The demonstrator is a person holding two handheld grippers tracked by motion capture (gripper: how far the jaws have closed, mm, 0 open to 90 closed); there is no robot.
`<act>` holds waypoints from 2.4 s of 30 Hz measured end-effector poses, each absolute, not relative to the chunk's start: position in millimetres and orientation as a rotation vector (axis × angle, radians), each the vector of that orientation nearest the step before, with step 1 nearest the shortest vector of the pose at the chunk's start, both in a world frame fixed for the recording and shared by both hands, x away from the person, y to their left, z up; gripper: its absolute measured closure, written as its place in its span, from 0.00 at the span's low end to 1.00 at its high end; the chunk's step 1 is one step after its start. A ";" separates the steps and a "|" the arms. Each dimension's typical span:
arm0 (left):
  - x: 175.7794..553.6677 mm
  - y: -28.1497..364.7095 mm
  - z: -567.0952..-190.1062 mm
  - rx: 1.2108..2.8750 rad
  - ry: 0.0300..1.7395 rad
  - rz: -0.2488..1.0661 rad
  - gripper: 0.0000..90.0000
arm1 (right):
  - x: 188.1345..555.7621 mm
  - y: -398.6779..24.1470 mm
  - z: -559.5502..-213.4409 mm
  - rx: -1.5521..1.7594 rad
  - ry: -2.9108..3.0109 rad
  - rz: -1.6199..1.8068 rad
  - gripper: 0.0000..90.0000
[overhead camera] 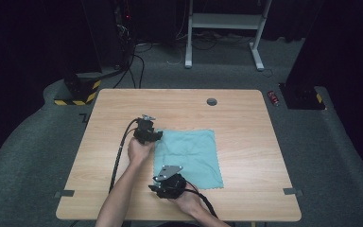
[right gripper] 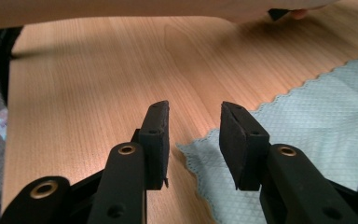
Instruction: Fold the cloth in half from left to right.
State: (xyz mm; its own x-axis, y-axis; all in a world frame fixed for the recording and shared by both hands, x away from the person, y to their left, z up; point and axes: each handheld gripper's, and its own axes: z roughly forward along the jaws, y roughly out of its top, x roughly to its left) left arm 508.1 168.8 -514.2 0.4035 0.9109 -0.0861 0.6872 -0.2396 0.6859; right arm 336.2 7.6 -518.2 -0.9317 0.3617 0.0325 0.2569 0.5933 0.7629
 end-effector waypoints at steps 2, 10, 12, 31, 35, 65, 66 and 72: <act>508.5 166.8 -514.4 2.013 1.353 0.448 0.60 | 335.1 9.5 -520.5 0.515 2.696 1.228 0.73; 510.7 167.2 -513.9 2.014 1.369 0.467 0.70 | 329.6 11.7 -524.2 0.458 2.678 1.156 0.83; 510.9 167.9 -513.8 2.015 1.373 0.471 0.74 | 329.5 11.6 -524.2 0.459 2.674 1.151 0.87; 514.8 178.3 -512.0 1.955 1.397 0.425 1.00 | 325.2 5.6 -520.9 0.456 2.625 1.203 1.00; 514.2 181.0 -508.1 1.938 1.388 0.415 1.00 | 325.7 1.7 -517.5 0.470 2.615 1.229 1.00; 520.3 184.2 -476.3 1.923 1.305 0.391 1.00 | 326.1 4.4 -492.3 0.510 2.585 1.328 1.00; 520.2 185.6 -475.7 1.921 1.307 0.388 1.00 | 326.2 5.0 -491.0 0.508 2.585 1.332 1.00; 519.0 196.6 -472.0 1.925 1.310 0.384 1.00 | 325.7 11.8 -484.5 0.494 2.584 1.344 1.00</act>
